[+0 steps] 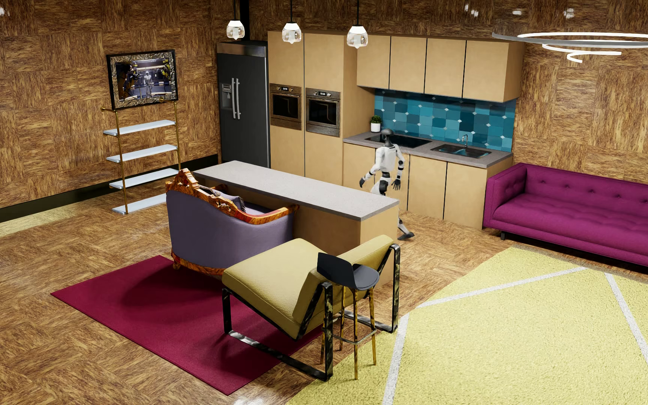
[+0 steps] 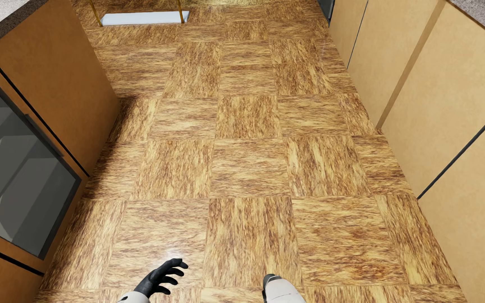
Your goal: Move towards the light cyan shelves
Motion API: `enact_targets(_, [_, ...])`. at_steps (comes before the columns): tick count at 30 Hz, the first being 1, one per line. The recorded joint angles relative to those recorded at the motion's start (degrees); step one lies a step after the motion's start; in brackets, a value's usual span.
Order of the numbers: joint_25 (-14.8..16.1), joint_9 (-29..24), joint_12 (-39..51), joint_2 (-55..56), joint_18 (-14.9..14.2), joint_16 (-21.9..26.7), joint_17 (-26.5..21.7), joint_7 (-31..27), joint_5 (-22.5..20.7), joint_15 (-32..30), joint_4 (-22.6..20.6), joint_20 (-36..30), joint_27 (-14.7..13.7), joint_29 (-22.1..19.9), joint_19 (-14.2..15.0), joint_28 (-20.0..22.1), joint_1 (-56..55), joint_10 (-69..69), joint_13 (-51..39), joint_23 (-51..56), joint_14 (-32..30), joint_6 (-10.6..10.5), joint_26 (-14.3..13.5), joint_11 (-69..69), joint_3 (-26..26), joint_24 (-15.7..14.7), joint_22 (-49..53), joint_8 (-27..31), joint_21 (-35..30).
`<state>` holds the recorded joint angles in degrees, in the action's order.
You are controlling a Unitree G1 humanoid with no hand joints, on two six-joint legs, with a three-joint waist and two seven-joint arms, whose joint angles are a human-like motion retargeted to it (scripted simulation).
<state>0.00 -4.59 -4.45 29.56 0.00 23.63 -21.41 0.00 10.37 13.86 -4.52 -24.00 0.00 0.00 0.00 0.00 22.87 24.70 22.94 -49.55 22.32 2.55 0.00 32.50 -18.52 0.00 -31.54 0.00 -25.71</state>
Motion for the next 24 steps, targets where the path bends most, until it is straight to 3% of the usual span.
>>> enact_targets(1, [0.0,1.56,-0.72,3.33,0.0,-0.82,0.08,0.0,-0.48,-5.16,1.06,1.04,0.0,0.0,0.0,0.0,0.06,4.0,-0.31,-2.19,-4.16,-0.83,0.0,6.47,-0.65,0.0,-0.65,0.0,-0.34])
enact_targets(2, [0.0,2.56,-2.2,4.36,0.0,-2.66,0.27,0.0,-3.54,-7.02,3.51,1.08,0.0,0.0,0.0,0.0,-0.32,10.58,-0.38,-5.32,-14.27,-3.64,0.0,13.32,-0.6,0.0,-3.95,0.0,-0.72])
enact_targets(3, [0.0,1.77,-4.12,1.12,0.0,-3.4,0.21,0.0,-5.54,-4.55,4.08,0.0,0.0,0.0,0.0,0.0,-1.95,19.88,-1.27,-7.92,-27.24,-4.16,0.0,17.44,0.79,0.0,-6.64,0.0,-1.71])
enact_targets(4, [0.0,1.69,-4.34,-1.63,0.0,-3.56,0.89,0.0,-7.79,-1.22,4.62,-3.49,0.0,0.0,0.0,0.0,-8.41,33.99,-2.54,-9.98,-34.44,-4.37,0.0,19.09,1.51,0.0,-10.31,0.0,-1.06])
enact_targets(6, [0.0,0.9,-4.76,-13.01,0.0,-3.4,1.17,0.0,-9.52,0.83,2.8,-10.82,0.0,0.0,0.0,0.0,-21.38,53.51,-3.97,-7.66,-28.67,-3.03,0.0,13.39,6.34,0.0,-15.84,0.0,-1.62])
enact_targets(7, [0.0,0.48,-6.54,-18.42,0.0,-3.81,1.48,0.0,-9.79,0.72,1.17,-10.69,0.0,0.0,0.0,0.0,-27.53,56.11,-5.01,-6.61,-26.54,-1.61,0.0,10.06,9.89,0.0,-18.33,0.0,-1.5])
enact_targets(9, [0.0,-0.12,-10.46,-29.28,0.0,-3.08,0.82,0.0,-9.06,0.31,-1.25,-14.03,0.0,0.0,0.0,0.0,-37.33,44.24,-6.43,-0.49,-32.96,0.84,0.0,3.64,17.02,0.0,-21.96,0.0,-0.69])
enact_targets(11, [0.0,-0.34,-14.54,-37.3,0.0,-2.31,-0.15,0.0,-8.0,0.35,-0.82,-14.16,0.0,0.0,0.0,0.0,-44.26,20.05,-8.98,5.27,-43.59,1.79,0.0,-0.58,22.48,0.0,-22.88,0.0,1.06])
enact_targets(12, [0.0,0.14,-15.95,-40.01,0.0,-2.16,-0.74,0.0,-8.11,1.24,-0.29,-14.26,0.0,0.0,0.0,0.0,-45.8,7.2,-10.85,7.16,-33.81,1.69,0.0,-2.05,24.34,0.0,-23.3,0.0,1.29])
enact_targets(13, [0.0,0.23,-17.49,-43.76,0.0,-1.9,-1.48,0.0,-8.5,1.77,1.04,-15.28,0.0,0.0,0.0,0.0,-46.29,1.5,-12.6,9.44,-11.92,0.9,0.0,-3.04,25.24,0.0,-22.83,0.0,2.15])
enact_targets(14, [0.0,2.29,-18.16,-43.09,0.0,-2.6,-1.74,0.0,-6.14,2.62,2.46,-14.84,0.0,0.0,0.0,0.0,-48.91,2.32,-13.37,10.88,0.42,1.41,0.0,-0.82,27.89,0.0,-25.42,0.0,3.62])
enact_targets(15, [0.0,1.97,-18.83,-45.29,0.0,-3.16,-1.29,0.0,-5.36,1.33,3.31,-14.43,0.0,0.0,0.0,0.0,-51.15,1.46,-13.46,11.25,-0.63,1.24,0.0,-0.17,29.54,0.0,-26.85,0.0,5.66])
enact_targets(16, [0.0,2.02,-19.77,-47.28,0.0,-3.75,-0.71,0.0,-3.55,-1.95,3.11,-13.39,0.0,0.0,0.0,0.0,-53.42,4.6,-12.75,11.12,-15.7,1.81,0.0,2.07,30.64,0.0,-28.37,0.0,7.46])
enact_targets(17, [0.0,3.33,-20.0,-45.6,0.0,-3.95,0.04,0.0,-0.93,-8.85,0.58,-14.44,0.0,0.0,0.0,0.0,-55.38,6.82,-12.15,10.23,-31.36,3.73,0.0,7.45,29.79,0.0,-28.86,0.0,8.17])
enact_targets(18, [0.0,2.99,-19.94,-44.3,0.0,-3.81,1.0,0.0,0.65,-18.74,-3.34,-16.67,0.0,0.0,0.0,0.0,-55.84,13.61,-10.39,7.65,-37.32,5.11,0.0,16.97,26.86,0.0,-29.43,0.0,7.97])
enact_targets(19, [0.0,2.33,-18.55,-39.32,0.0,-3.79,1.84,0.0,1.47,-25.34,-4.87,-15.81,0.0,0.0,0.0,0.0,-53.13,16.23,-9.45,5.25,-36.46,6.05,0.0,28.11,25.4,0.0,-30.01,0.0,7.91])
enact_targets(20, [0.0,1.1,-16.94,-32.48,0.0,-3.99,1.95,0.0,1.71,-20.69,-7.82,-14.78,0.0,0.0,0.0,0.0,-49.62,17.01,-9.6,3.02,-35.7,6.29,0.0,40.78,24.35,0.0,-29.27,0.0,4.84])
enact_targets(21, [0.0,-0.59,-14.62,-26.72,0.0,-3.92,2.04,0.0,1.01,-11.47,-8.57,-14.01,0.0,0.0,0.0,0.0,-42.61,13.74,-9.95,0.72,-32.33,5.85,0.0,48.58,22.44,0.0,-28.07,0.0,2.36])
enact_targets(22, [0.0,-0.13,-12.33,-21.23,0.0,-4.08,2.12,0.0,-0.42,-4.79,-8.96,-13.03,0.0,0.0,0.0,0.0,-36.52,10.69,-8.7,-1.18,-27.75,4.65,0.0,51.07,19.28,0.0,-27.64,0.0,0.71])
enact_targets(24, [0.0,-1.23,-10.19,-13.65,0.0,-2.29,1.36,0.0,-3.14,0.57,-6.93,-9.44,0.0,0.0,0.0,0.0,-24.32,4.57,-5.32,-1.62,-19.92,1.75,0.0,43.48,11.22,0.0,-18.05,0.0,-0.8])
